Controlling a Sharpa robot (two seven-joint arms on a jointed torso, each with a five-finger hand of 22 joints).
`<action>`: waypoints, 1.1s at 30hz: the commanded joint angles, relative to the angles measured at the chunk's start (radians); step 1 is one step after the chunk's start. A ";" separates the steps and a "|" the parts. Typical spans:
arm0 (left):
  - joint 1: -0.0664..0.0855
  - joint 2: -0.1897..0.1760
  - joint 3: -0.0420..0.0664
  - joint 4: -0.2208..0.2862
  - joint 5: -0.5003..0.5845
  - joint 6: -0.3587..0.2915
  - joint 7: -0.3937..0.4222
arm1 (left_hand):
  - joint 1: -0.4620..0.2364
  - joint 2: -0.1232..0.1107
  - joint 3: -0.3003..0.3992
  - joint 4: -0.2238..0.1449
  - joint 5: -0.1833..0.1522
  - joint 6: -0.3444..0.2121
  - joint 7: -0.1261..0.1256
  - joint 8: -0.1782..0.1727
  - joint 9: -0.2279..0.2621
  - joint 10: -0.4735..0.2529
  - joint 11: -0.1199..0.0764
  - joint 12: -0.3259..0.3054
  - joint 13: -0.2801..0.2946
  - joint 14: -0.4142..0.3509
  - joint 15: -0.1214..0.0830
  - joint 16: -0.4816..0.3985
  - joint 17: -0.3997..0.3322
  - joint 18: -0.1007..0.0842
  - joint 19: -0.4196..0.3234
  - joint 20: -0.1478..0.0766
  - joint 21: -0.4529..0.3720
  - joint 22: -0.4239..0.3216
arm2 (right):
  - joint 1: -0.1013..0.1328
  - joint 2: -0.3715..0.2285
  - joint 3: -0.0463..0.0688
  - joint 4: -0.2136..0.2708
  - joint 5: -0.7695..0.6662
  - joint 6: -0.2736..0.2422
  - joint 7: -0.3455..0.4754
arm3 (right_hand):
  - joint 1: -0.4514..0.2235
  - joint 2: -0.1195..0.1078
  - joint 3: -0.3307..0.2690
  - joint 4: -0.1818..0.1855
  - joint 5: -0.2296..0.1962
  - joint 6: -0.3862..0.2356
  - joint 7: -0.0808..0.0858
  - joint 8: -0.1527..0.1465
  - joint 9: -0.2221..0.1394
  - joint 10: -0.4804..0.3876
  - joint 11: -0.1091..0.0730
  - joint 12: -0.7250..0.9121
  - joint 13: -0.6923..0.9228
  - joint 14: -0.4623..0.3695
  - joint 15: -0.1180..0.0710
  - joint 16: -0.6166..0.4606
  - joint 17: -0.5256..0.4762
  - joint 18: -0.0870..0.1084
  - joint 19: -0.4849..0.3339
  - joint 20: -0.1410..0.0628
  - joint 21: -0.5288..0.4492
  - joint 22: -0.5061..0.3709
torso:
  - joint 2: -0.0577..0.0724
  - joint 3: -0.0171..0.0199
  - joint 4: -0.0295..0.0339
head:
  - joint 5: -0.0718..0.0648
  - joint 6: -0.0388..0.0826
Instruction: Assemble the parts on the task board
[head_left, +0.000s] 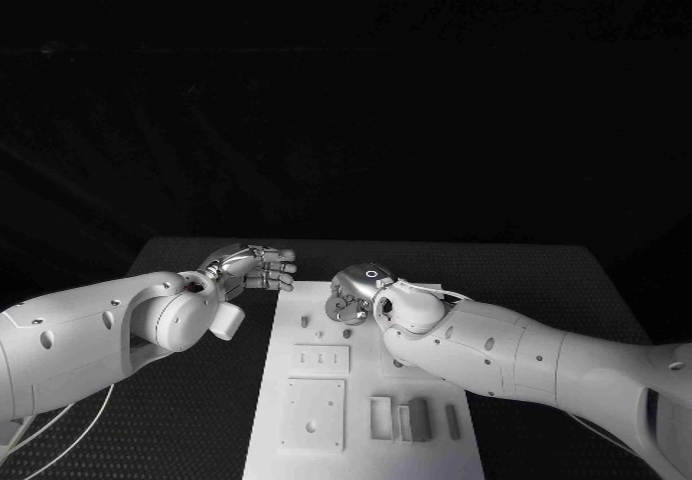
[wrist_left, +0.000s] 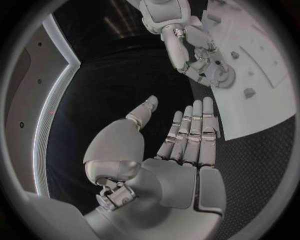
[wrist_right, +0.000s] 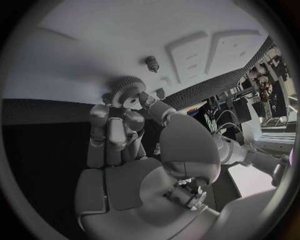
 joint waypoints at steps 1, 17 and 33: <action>0.001 0.002 0.001 0.001 -0.003 0.014 0.010 | -0.008 0.002 -0.003 -0.001 0.004 0.006 0.061 -0.004 -0.001 0.005 0.001 -0.007 0.001 0.005 0.000 -0.005 0.001 0.016 0.006 -0.002 -0.005 -0.001 | -0.003 0.000 -0.001 -0.003 0.010 0.033 0.005 | 0.003 -0.016 0.004 0.013 0.002 -0.021 0.006 -0.010 -0.009 -0.003 0.007 -0.005 0.003 -0.008 0.004 -0.007 -0.004 0.046 -0.007 0.000 -0.005 0.011 | 0.000 0.0000 0.0004 | 0.000 -0.001; 0.001 0.005 0.001 -0.005 -0.003 0.016 0.010 | -0.008 0.002 -0.004 -0.001 0.004 0.006 0.061 -0.004 -0.002 0.005 0.002 -0.008 0.001 0.005 0.000 -0.006 0.002 0.016 0.006 -0.002 -0.006 -0.001 | -0.003 -0.010 -0.002 -0.007 0.023 0.029 0.005 | 0.005 -0.019 0.007 0.034 0.001 -0.014 0.011 -0.005 -0.011 -0.006 0.011 -0.001 0.006 -0.010 0.009 -0.005 -0.001 0.046 -0.006 0.001 -0.004 0.012 | 0.000 0.0009 -0.0011 | -0.002 -0.002; 0.001 0.004 0.001 -0.005 -0.003 0.016 0.005 | -0.012 0.006 -0.004 0.003 0.004 0.006 0.062 -0.005 -0.002 0.005 0.002 -0.011 0.002 0.005 0.000 -0.007 0.003 0.015 0.007 -0.001 -0.007 -0.001 | -0.003 -0.031 -0.004 -0.006 0.043 0.019 0.006 | -0.007 -0.026 0.002 0.057 0.001 -0.006 0.012 -0.001 -0.013 -0.010 0.013 0.003 0.009 -0.007 0.010 -0.001 0.005 0.046 -0.005 0.002 -0.003 0.014 | 0.000 0.0010 -0.0005 | -0.002 -0.005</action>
